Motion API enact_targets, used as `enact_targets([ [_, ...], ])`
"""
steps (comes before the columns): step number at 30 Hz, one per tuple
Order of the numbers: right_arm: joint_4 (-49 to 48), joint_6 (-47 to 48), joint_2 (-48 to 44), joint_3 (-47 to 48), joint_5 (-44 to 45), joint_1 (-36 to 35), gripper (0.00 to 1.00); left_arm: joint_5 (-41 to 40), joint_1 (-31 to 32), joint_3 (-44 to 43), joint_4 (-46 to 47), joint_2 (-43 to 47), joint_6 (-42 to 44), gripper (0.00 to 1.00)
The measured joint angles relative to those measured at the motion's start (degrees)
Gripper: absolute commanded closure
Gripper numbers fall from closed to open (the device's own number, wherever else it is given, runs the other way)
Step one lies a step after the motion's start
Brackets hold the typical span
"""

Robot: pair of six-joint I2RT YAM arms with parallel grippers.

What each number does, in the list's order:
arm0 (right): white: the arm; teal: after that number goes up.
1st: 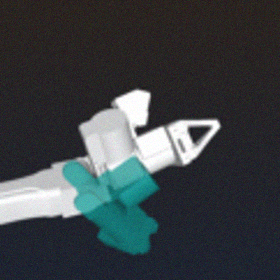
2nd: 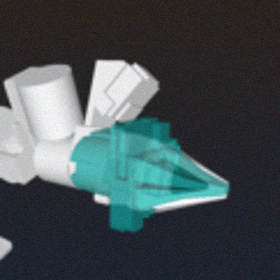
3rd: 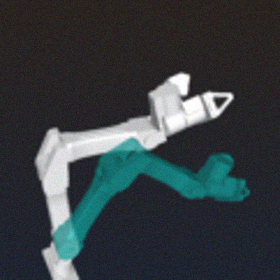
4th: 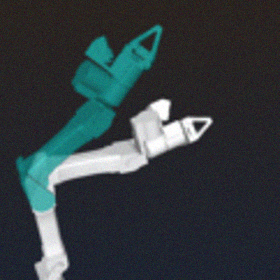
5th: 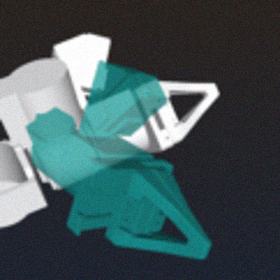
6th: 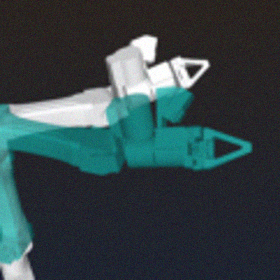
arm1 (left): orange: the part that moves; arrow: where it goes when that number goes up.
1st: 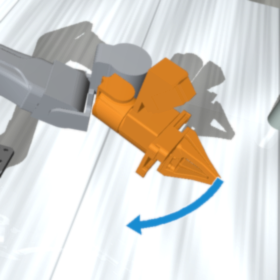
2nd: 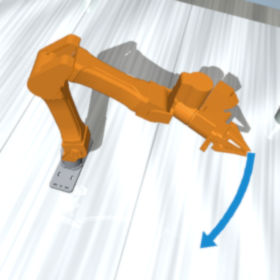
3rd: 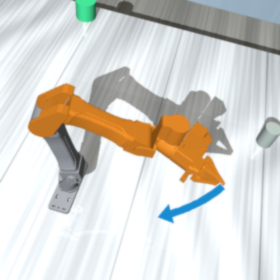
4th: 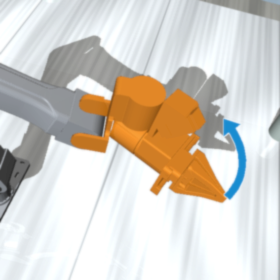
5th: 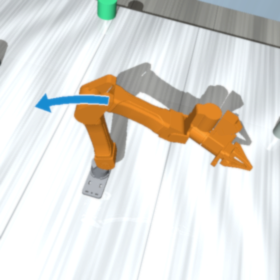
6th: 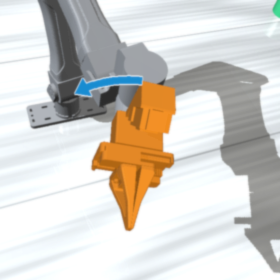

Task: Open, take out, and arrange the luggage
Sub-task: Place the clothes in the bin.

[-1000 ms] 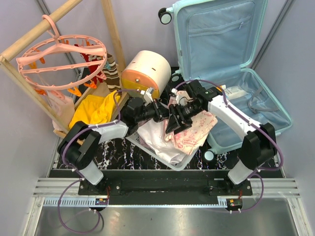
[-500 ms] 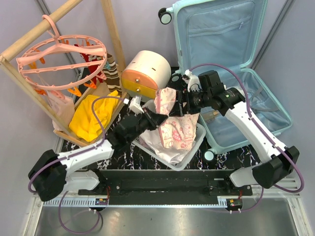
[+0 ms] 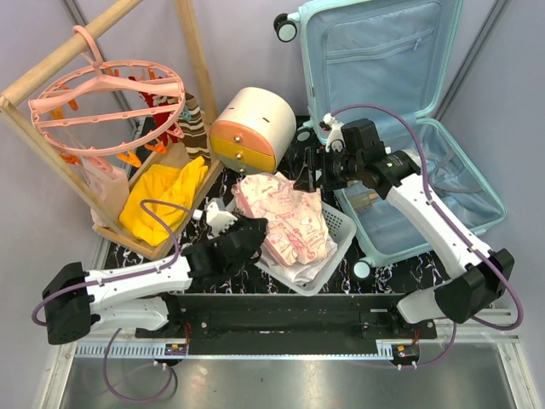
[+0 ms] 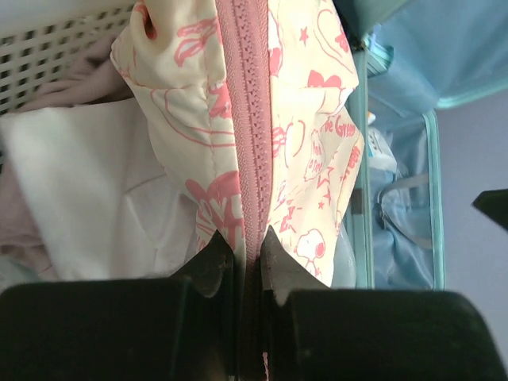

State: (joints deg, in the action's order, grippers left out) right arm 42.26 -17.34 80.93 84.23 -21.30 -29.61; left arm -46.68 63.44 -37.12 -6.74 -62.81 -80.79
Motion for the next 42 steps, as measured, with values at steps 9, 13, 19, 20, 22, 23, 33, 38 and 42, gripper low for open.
enact_targets([
  [9, 1.9, -1.0, 5.3, -4.0, 8.4, -2.3, 0.39, -2.0, 2.1, 0.0, -12.2, -0.5, -18.7, 1.0],
  [13, 1.8, -0.9, 8.0, -4.1, 8.2, -4.7, 0.38, -1.3, 2.8, -0.2, -13.6, -3.9, -23.2, 0.91],
  [19, 0.1, -1.8, 15.0, -4.1, 7.3, -6.8, 0.39, 1.1, 3.5, -1.2, -14.6, -8.0, -29.6, 0.79],
  [20, -0.3, -1.9, 16.5, -4.0, 7.5, -6.8, 0.4, 1.3, 3.8, -1.4, -14.8, -8.3, -30.3, 0.73],
  [22, -0.5, -1.9, 19.5, -3.5, 8.3, -7.0, 0.4, 2.1, 4.3, -2.2, -15.2, -8.8, -30.8, 0.56],
  [23, -0.6, -1.8, 21.4, -2.9, 8.7, -7.1, 0.4, 3.0, 4.5, -3.0, -15.5, -9.1, -31.2, 0.31],
  [33, -0.9, -1.6, 27.0, -0.7, 10.3, -8.5, 0.39, 5.2, 5.2, -6.8, -18.2, -6.3, -30.2, 0.11],
  [38, -0.8, -1.6, 27.0, 1.5, 10.1, -8.5, 0.37, 2.6, 5.2, -8.6, -22.5, 1.1, -26.5, 0.1],
  [42, -1.0, -1.5, 26.1, 4.3, 9.6, -8.5, 0.37, -0.4, 5.2, -9.7, -24.9, 6.3, -20.9, 0.09],
])
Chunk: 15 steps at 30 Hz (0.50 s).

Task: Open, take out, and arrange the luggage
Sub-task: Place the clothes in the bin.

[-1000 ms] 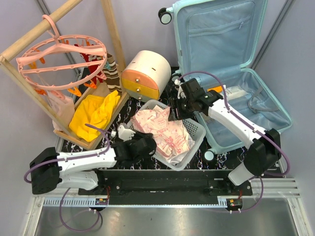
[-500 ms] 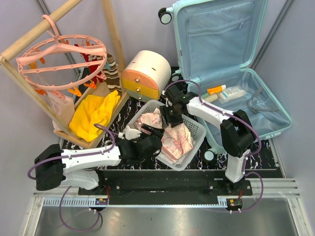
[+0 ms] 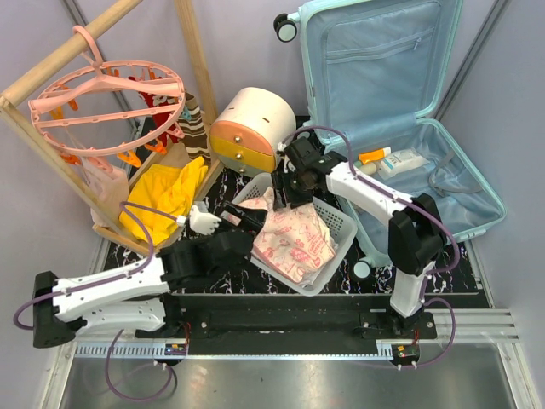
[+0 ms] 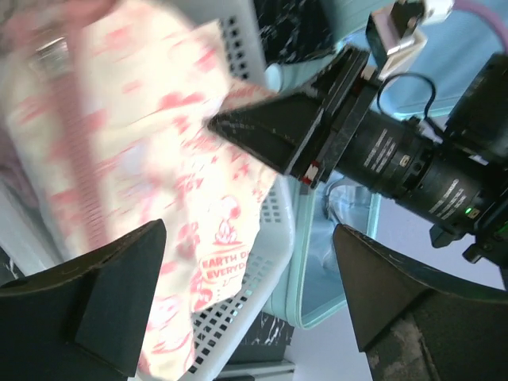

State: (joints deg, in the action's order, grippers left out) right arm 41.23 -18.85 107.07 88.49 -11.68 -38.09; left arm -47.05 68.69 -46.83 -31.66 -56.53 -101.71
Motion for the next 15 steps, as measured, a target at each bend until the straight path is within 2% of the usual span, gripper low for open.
enact_targets([
  [5, 0.4, 0.1, -5.6, 0.1, -0.6, 0.0, 0.38, -4.1, 0.0, -0.4, -2.2, 6.9, 8.5, 0.05],
  [10, 0.8, 2.5, -11.8, -1.6, -2.4, -0.2, 0.48, -6.1, -0.4, 0.9, -3.8, 14.0, 18.6, 0.05],
  [15, 2.1, 5.9, -15.0, -3.5, -6.0, -1.9, 0.53, -5.6, -5.6, 6.6, -5.7, 25.1, 31.8, 0.05],
])
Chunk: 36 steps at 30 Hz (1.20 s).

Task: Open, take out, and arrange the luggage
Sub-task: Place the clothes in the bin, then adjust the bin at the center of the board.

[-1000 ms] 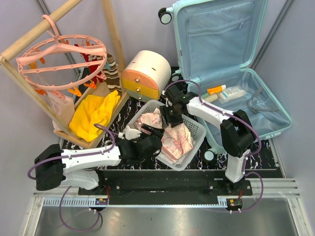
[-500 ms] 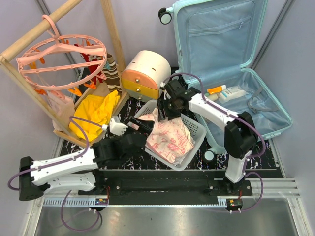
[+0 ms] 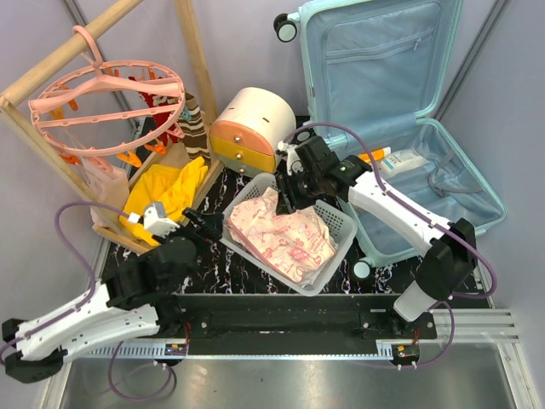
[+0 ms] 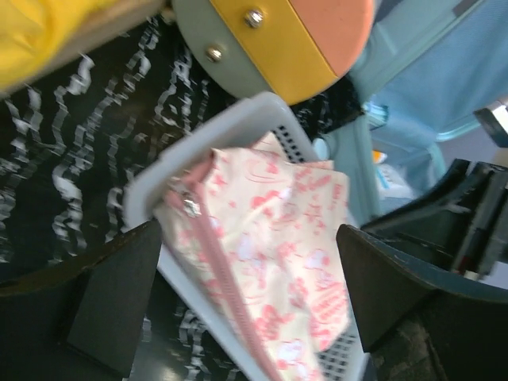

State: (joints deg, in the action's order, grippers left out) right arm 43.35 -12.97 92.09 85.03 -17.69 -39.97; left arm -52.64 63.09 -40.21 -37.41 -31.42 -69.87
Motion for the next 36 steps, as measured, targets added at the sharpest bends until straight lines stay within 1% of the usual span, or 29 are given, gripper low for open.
enact_targets([
  [4, 0.4, 2.7, 1.4, -0.6, -3.4, -4.5, 0.55, 2.6, -3.8, 1.7, -0.7, 5.1, 11.0, 0.05],
  [7, 1.2, 3.4, 2.6, -2.7, -5.8, -7.9, 0.56, 7.2, -5.9, 1.7, 0.8, 3.0, 17.2, 0.04],
  [11, 3.6, 4.2, 3.9, -7.5, -7.0, -8.8, 0.58, 16.2, -10.9, 1.7, 7.4, -6.3, 23.8, 0.02],
  [15, 5.2, 4.0, 6.6, -12.2, -4.6, -8.6, 0.6, 27.1, -20.0, 1.7, 14.8, -15.2, 28.2, 0.02],
  [18, 6.1, 3.5, 9.0, -13.2, -3.2, -8.6, 0.59, 32.2, -25.1, 1.3, 17.5, -19.4, 31.7, 0.02],
  [21, 6.3, 3.1, 8.9, -13.2, -2.5, -8.5, 0.55, 35.8, -28.0, -0.5, 17.8, -22.5, 35.5, 0.02],
  [22, 6.3, 3.0, 8.8, -13.2, -2.3, -8.5, 0.5, 37.1, -29.0, -1.1, 17.9, -23.4, 36.9, 0.02],
  [24, 6.6, 2.9, 8.3, -13.2, -1.7, -8.5, 0.45, 40.0, -31.3, -2.2, 18.6, -25.0, 39.6, 0.02],
  [25, 7.0, 2.9, 7.7, -13.2, -1.2, -8.5, 0.36, 41.8, -32.8, -2.6, 19.0, -26.0, 41.1, 0.02],
  [26, 7.3, 2.9, 7.1, -13.2, -1.0, -8.5, 0.32, 42.9, -33.8, -2.9, 19.3, -26.7, 41.9, 0.02],
  [27, 7.6, 2.9, 6.2, -13.2, -0.7, -8.5, 0.3, 44.2, -34.9, -3.1, 19.6, -27.6, 42.9, 0.03],
  [31, 8.3, 3.1, 0.1, -12.9, 1.8, -8.5, 0.28, 49.0, -38.0, -3.2, 20.8, -30.2, 45.6, 0.09],
  [36, 7.4, 2.6, -7.0, -12.1, 5.6, -7.5, 0.27, 54.4, -38.4, -4.1, 22.1, -35.0, 48.4, 0.19],
])
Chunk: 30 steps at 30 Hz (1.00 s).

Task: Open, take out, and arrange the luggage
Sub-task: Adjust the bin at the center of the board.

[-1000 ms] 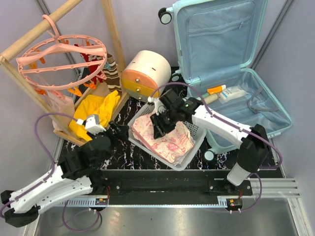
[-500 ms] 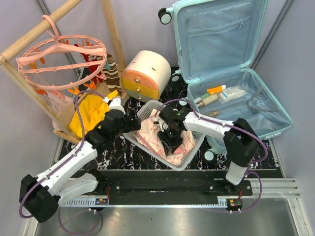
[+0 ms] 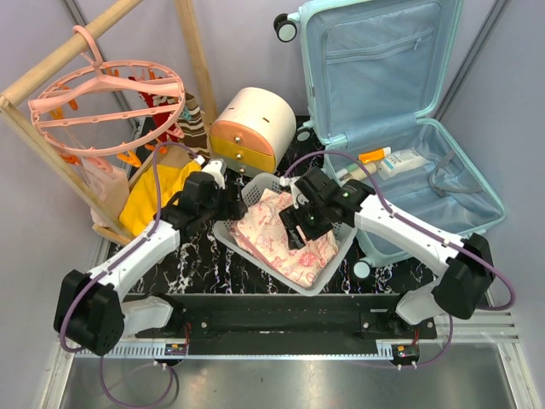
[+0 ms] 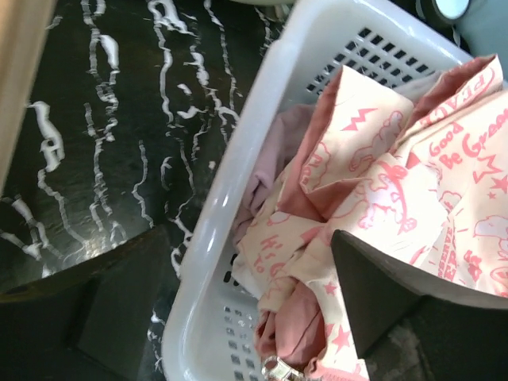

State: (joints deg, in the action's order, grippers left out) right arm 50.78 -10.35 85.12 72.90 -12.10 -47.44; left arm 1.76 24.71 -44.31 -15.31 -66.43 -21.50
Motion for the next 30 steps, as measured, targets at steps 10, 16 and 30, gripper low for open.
enact_targets([
  [10, -4.0, -2.2, -5.5, 0.6, 10.8, 5.4, 0.26, 1.5, -0.6, -5.9, 2.2, -11.3, 2.6, 0.77],
  [16, -6.6, -1.7, -7.3, 0.6, 17.5, 7.2, 0.26, 0.4, -0.8, -5.3, 3.4, -10.8, 4.0, 0.9],
  [30, -14.2, 4.0, -1.7, 4.6, 24.2, 9.7, 0.26, -4.4, -0.3, 10.5, -4.4, 16.4, -1.8, 0.95],
])
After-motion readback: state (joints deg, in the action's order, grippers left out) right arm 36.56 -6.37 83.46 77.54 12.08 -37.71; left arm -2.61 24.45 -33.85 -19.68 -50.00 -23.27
